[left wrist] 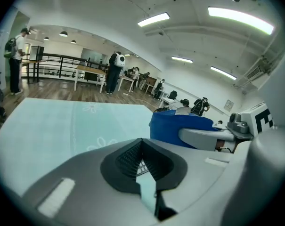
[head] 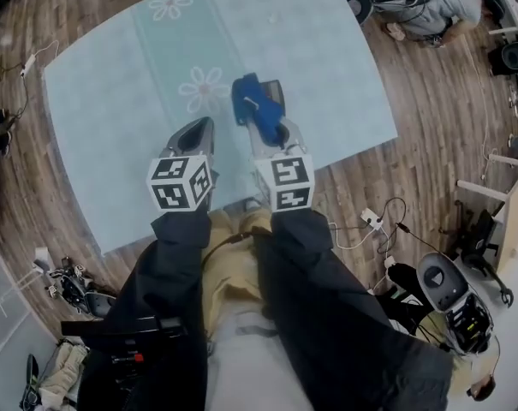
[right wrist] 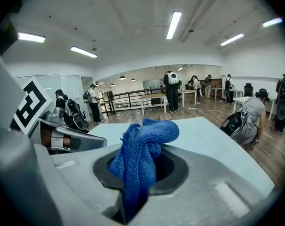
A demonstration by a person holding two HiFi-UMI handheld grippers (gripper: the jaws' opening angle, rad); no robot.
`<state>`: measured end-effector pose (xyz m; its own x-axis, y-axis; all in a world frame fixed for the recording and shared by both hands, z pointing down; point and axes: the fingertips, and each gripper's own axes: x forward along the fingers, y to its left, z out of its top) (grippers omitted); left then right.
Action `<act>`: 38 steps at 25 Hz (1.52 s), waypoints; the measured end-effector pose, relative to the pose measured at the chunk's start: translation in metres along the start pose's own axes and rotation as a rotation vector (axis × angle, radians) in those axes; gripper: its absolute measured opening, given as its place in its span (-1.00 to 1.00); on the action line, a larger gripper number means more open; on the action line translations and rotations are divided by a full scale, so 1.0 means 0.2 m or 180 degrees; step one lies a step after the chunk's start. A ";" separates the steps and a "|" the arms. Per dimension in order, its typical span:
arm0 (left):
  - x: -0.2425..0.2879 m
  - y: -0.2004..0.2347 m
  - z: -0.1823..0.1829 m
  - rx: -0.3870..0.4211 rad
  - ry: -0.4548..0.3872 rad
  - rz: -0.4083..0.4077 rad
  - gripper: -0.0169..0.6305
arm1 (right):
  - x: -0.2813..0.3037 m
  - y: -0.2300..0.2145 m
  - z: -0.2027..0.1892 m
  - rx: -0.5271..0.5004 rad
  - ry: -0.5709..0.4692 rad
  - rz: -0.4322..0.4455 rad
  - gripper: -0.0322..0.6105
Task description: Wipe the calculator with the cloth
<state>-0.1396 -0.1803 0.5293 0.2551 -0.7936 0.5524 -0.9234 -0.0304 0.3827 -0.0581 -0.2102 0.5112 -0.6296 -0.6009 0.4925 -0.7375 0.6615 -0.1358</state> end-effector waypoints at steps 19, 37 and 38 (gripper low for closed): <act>-0.09 -0.56 0.71 0.0632 -0.0881 -0.0530 -0.95 | -0.48 -0.24 0.69 0.0193 -0.1089 -0.0380 -0.70; -0.30 -0.81 1.10 0.0989 -0.1625 -0.0660 -0.94 | -0.76 -0.27 1.13 -0.0048 -0.1863 -0.0288 -0.70; -0.31 -0.82 1.11 0.1019 -0.1650 -0.0655 -0.94 | -0.76 -0.27 1.14 -0.0040 -0.1863 -0.0277 -0.70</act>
<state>-0.0686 -0.2609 0.2677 0.3383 -0.9405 0.0307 -0.9307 -0.3296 0.1586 0.0224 -0.2567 0.2482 -0.5996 -0.7984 -0.0552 -0.7918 0.6018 -0.1042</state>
